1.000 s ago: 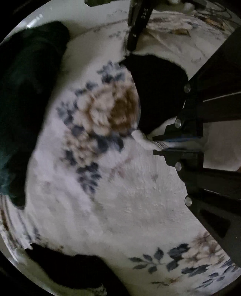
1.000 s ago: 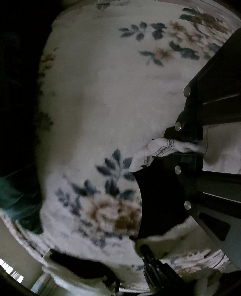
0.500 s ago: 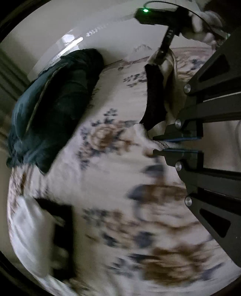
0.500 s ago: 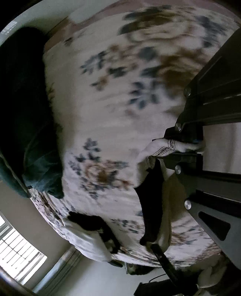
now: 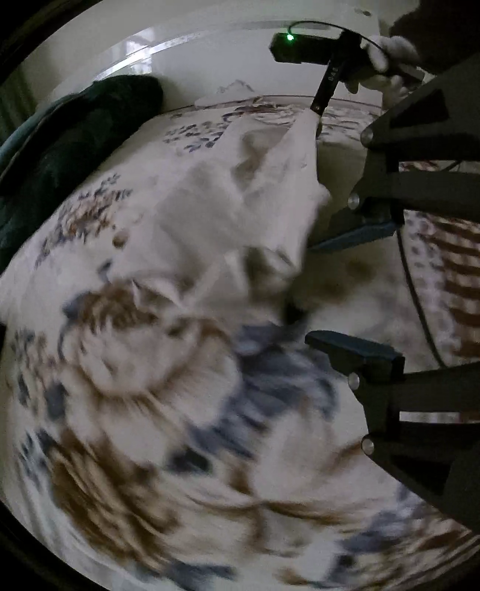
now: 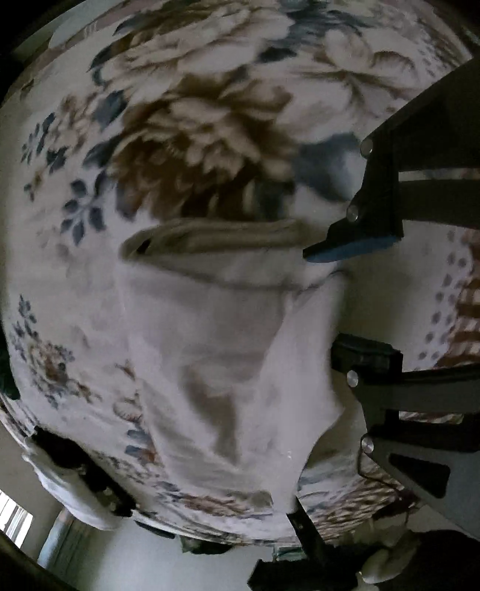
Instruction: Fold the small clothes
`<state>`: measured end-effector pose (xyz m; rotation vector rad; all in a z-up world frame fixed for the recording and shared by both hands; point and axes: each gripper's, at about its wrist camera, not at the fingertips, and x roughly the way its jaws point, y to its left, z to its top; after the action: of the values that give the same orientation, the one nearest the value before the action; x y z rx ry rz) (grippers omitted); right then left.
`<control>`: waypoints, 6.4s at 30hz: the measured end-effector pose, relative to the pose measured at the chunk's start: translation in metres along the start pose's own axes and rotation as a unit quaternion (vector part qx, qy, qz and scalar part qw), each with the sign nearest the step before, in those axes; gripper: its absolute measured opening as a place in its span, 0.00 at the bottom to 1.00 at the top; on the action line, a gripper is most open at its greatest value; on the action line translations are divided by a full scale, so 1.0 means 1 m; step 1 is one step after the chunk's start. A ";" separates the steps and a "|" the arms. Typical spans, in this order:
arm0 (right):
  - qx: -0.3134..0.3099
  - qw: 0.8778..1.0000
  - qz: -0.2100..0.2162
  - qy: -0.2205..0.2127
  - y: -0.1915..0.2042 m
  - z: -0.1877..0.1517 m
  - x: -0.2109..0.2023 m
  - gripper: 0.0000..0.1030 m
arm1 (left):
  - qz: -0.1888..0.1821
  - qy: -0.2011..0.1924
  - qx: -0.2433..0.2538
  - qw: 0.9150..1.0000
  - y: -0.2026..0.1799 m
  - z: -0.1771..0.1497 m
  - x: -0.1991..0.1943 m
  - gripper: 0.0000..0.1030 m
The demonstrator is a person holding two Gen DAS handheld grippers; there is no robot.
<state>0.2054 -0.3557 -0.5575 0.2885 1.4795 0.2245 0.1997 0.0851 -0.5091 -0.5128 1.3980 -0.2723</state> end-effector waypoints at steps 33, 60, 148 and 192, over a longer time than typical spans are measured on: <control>0.199 0.974 0.033 -0.102 -0.056 0.094 0.006 0.08 | 0.064 -0.008 0.000 0.998 -0.026 0.148 0.067 0.40; 0.276 0.958 0.081 0.015 -0.081 -0.005 -0.001 0.06 | -0.019 0.032 -0.077 0.996 -0.006 0.053 0.032 0.11; -0.059 0.964 -0.162 -0.204 0.496 0.384 -0.065 1.00 | 0.237 -0.203 0.074 0.947 0.076 0.432 -0.241 0.86; -0.121 0.902 -0.128 -0.395 0.523 -0.011 -0.478 1.00 | 0.225 -0.363 0.116 0.897 -0.099 0.104 -0.504 1.00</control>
<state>0.1708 -0.0153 0.0630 -0.0306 0.6583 0.0576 0.2294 0.2578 -0.0150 -0.0534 0.6995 0.1299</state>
